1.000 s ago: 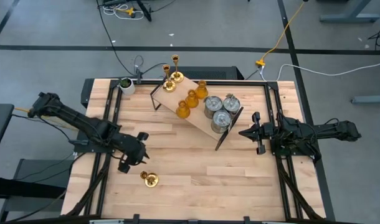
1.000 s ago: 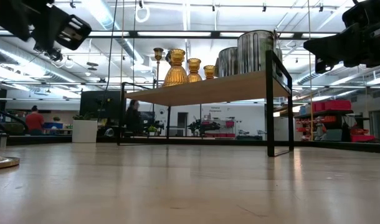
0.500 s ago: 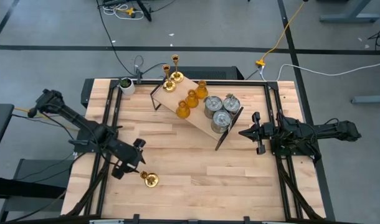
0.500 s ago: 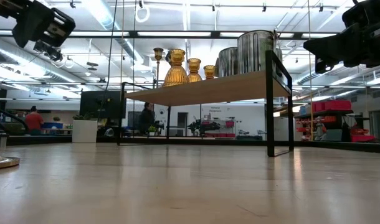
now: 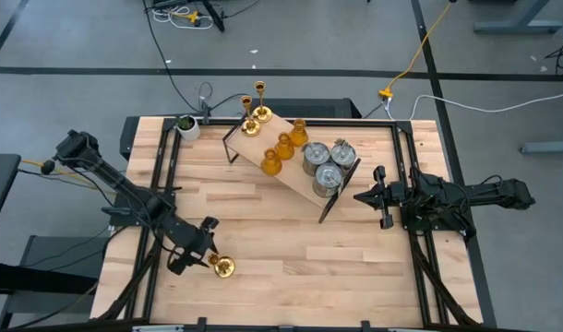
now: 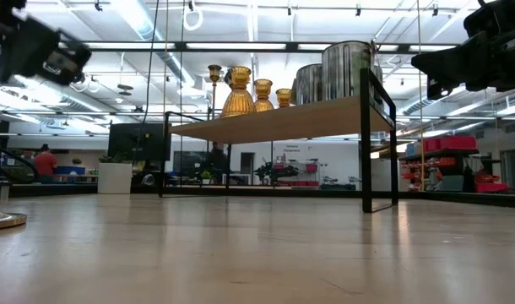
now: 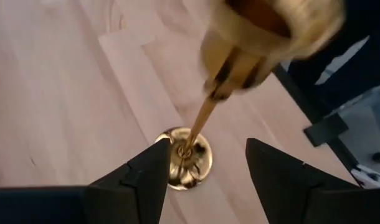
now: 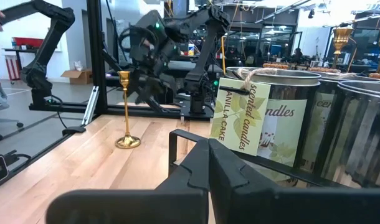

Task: Pick & Place candle stick holders
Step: Put the gold candle holder on the shelf aligned with the other gold candle holders

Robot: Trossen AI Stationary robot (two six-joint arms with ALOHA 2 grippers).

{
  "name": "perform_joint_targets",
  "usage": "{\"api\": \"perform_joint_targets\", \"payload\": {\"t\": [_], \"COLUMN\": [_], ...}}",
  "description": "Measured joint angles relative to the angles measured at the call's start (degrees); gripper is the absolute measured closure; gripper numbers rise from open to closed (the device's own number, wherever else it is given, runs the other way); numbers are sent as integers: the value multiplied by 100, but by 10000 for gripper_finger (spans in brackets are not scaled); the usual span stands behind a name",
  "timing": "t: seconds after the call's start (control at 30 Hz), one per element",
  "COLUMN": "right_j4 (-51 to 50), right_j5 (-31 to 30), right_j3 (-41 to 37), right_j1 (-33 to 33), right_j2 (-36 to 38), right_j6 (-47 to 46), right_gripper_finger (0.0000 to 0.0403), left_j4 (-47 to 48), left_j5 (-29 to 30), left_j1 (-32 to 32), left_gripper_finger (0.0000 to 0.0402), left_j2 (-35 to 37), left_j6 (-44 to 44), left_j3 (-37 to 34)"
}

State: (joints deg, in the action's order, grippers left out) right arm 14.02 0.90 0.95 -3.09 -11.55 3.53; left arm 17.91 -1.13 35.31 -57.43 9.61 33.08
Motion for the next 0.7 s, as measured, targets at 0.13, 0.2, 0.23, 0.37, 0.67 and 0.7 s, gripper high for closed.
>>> {"api": "perform_joint_targets", "payload": {"t": [0.13, 0.2, 0.23, 0.37, 0.67, 0.7], "right_j4": [0, 0, 0, 0, 0, 0], "right_j5": [1, 0, 0, -1, 1, -1], "right_j3": [0, 0, 0, 0, 0, 0], "right_j1": [-2, -1, 0, -2, 0, -1], "right_j2": [2, 0, 0, 0, 0, 1], "right_j6": [0, 1, 0, 0, 0, 1], "right_gripper_finger": [400, 400, 400, 400, 400, 400], "left_j4": [-587, -1024, -1286, -1945, -2341, -2415], "left_j5": [134, 157, 155, 245, 811, 869], "left_j1": [0, 37, 68, 179, 321, 321], "left_gripper_finger": [184, 184, 184, 184, 184, 184], "left_j2": [0, 2, 2, 4, 4, 4], "left_j6": [510, 641, 665, 653, 267, 180], "left_j3": [-428, -645, -754, -1054, -1261, -1261]}}
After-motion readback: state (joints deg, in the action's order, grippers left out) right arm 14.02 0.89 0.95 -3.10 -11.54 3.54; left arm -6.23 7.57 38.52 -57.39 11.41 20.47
